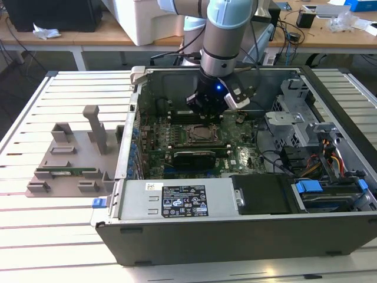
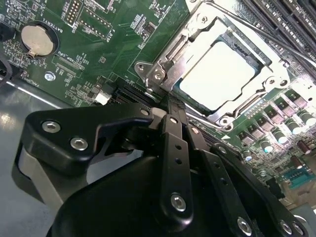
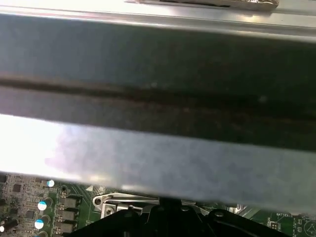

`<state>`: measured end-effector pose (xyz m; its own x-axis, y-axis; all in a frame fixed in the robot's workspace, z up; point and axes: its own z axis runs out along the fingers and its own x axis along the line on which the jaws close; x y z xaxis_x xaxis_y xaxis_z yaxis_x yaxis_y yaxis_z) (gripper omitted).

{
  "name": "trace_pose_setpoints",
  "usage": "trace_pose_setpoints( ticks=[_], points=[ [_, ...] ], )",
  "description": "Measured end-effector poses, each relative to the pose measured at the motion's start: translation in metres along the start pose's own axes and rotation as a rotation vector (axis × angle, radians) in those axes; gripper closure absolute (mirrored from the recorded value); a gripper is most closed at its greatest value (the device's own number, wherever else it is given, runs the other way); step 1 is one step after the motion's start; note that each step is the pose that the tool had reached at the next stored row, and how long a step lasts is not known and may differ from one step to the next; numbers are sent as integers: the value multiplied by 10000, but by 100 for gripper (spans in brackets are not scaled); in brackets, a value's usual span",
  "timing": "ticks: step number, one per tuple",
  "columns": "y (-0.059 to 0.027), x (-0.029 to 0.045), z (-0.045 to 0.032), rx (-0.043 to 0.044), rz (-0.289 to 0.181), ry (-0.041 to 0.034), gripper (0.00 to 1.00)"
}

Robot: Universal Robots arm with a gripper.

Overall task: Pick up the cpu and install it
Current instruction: 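Install the first cpu locking lever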

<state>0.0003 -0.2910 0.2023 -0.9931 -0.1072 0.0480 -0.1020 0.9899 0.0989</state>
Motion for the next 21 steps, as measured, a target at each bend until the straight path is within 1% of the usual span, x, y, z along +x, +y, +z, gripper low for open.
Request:
trace_pose_setpoints(
  ticks=[2, 3, 4, 5, 7, 8, 9, 10, 14, 21],
  points=[
    [-9, 4, -3, 2, 2, -4, 89],
    [-9, 9, -17, 11, 2, -15, 89],
    [-5, 18, -47, 7, -2, -44, 89],
    [-5, 18, -48, 26, -4, -49, 89],
    [-10, 18, -18, 203, 9, -22, 89],
    [-12, 17, -7, 215, 10, -7, 89],
    [-12, 13, 7, 213, 15, 14, 89],
    [-12, 11, 12, 209, 13, 16, 89],
    [-30, 12, 12, 205, 14, 11, 89],
    [-26, 12, 11, 212, 15, 14, 89]
  ],
)
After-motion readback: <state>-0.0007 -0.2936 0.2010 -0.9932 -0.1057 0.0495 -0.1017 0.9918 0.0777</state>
